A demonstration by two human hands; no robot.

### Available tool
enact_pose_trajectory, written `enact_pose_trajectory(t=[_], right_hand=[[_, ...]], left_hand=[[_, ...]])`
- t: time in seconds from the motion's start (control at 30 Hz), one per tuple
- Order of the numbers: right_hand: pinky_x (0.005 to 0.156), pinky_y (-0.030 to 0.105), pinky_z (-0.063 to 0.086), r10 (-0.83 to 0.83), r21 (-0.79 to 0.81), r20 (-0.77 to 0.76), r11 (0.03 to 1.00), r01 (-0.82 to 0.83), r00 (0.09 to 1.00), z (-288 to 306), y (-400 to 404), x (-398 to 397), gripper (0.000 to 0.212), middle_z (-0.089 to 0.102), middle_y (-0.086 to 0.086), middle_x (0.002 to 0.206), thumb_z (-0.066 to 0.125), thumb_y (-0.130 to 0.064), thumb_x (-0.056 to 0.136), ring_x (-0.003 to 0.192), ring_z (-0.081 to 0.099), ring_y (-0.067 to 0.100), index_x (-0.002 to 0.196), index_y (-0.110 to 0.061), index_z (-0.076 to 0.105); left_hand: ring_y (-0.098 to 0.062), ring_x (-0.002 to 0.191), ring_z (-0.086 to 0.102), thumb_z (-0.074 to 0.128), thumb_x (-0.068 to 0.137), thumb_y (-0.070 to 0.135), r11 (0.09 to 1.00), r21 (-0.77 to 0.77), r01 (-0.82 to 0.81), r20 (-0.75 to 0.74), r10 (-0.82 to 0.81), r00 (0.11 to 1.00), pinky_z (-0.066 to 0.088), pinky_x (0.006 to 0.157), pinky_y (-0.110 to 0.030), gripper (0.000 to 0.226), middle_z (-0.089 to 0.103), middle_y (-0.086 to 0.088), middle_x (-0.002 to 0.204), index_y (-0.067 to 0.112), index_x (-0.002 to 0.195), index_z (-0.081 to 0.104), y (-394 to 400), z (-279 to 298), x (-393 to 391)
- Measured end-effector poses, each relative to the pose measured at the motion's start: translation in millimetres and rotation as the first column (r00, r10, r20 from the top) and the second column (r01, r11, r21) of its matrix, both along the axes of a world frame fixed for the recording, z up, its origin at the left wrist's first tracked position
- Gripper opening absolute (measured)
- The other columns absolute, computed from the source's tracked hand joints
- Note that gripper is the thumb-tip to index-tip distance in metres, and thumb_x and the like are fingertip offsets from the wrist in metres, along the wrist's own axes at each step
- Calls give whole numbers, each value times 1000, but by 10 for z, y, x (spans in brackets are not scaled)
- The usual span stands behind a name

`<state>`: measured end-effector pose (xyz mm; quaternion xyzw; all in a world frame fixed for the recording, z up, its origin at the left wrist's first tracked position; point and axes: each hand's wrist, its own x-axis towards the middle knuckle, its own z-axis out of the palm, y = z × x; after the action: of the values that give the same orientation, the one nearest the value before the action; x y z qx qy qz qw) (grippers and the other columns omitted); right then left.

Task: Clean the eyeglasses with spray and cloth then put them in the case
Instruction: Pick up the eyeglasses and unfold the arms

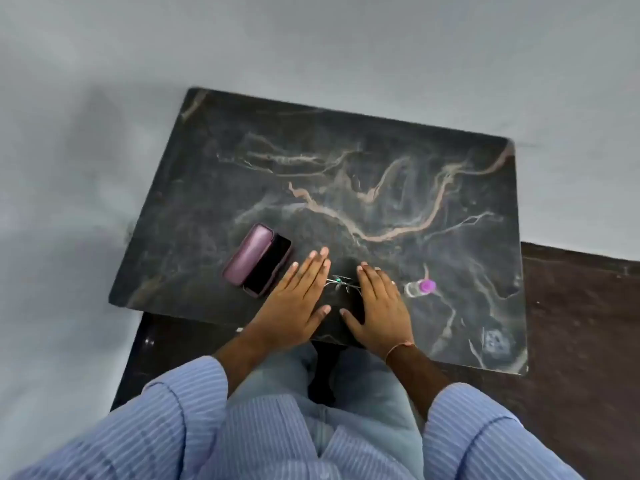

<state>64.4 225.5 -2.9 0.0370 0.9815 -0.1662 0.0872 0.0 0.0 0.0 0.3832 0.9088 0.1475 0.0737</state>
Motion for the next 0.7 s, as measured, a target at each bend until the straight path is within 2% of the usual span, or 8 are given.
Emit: enact_pose_trajectory(t=[0.1, 0.23, 0.33, 0.4, 0.53, 0.6, 0.7], right_hand=[[120, 51, 42, -77, -18, -42, 997, 77, 996, -245, 58, 11, 86, 54, 4, 161, 63, -63, 92, 147, 49, 31, 163, -17, 44], [107, 47, 45, -121, -53, -206, 992, 112, 971, -527, 138, -10, 80, 65, -1, 143, 72, -65, 86, 130, 58, 26, 152, -23, 58], [101, 49, 44, -120, -82, -320, 992, 99, 940, -734, 222, -25, 68, 67, -8, 133, 76, -64, 85, 123, 59, 23, 141, -28, 68], [99, 48, 44, -102, -91, -369, 993, 73, 924, -815, 232, -2, 62, 67, -12, 131, 75, -64, 86, 120, 59, 20, 138, -31, 70], [94, 50, 49, -34, -47, -473, 999, 13, 881, -949, 275, 18, 57, 70, -10, 127, 71, -63, 92, 113, 62, 23, 136, -28, 72], [93, 50, 52, -12, -43, -525, 999, -12, 851, -996, 262, 2, 55, 73, -6, 122, 73, -59, 92, 107, 65, 26, 133, -23, 75], [91, 40, 53, 1, -26, -585, 999, -20, 811, -1012, 241, -13, 54, 77, -2, 110, 76, -56, 89, 98, 66, 24, 128, -18, 78]], left_hand=[[-26, 175, -8, 51, 114, 38, 993, 77, -94, 129, 84, 988, 14, 141, -52, 91, -10, -11, 187, 6, 174, -8, 72, -258, 11], [-26, 174, 14, 52, 112, 35, 945, 180, -275, 296, 214, 931, 20, 140, -47, 87, 10, -10, 188, 2, 176, 5, 190, -566, -42], [-10, 173, 13, 46, 112, 42, 918, 212, -336, 276, 273, 922, 10, 140, -33, 82, 15, 3, 187, 13, 178, 7, 202, -793, -54], [-2, 172, 7, 41, 112, 49, 927, 230, -297, 218, 248, 944, 1, 138, -25, 79, 17, 12, 186, 21, 178, 8, 190, -889, -47], [5, 170, 6, 38, 109, 61, 922, 280, -268, 211, 214, 954, -4, 136, -18, 82, 25, 28, 179, 35, 177, -2, 187, -1025, -86], [6, 169, 8, 36, 105, 67, 925, 288, -250, 198, 197, 960, -3, 136, -20, 86, 27, 31, 177, 37, 177, -1, 161, -1089, -99], [6, 167, 13, 36, 99, 74, 909, 344, -234, 210, 168, 963, 6, 140, -35, 87, 35, 35, 172, 44, 175, 6, 143, -1144, -161]])
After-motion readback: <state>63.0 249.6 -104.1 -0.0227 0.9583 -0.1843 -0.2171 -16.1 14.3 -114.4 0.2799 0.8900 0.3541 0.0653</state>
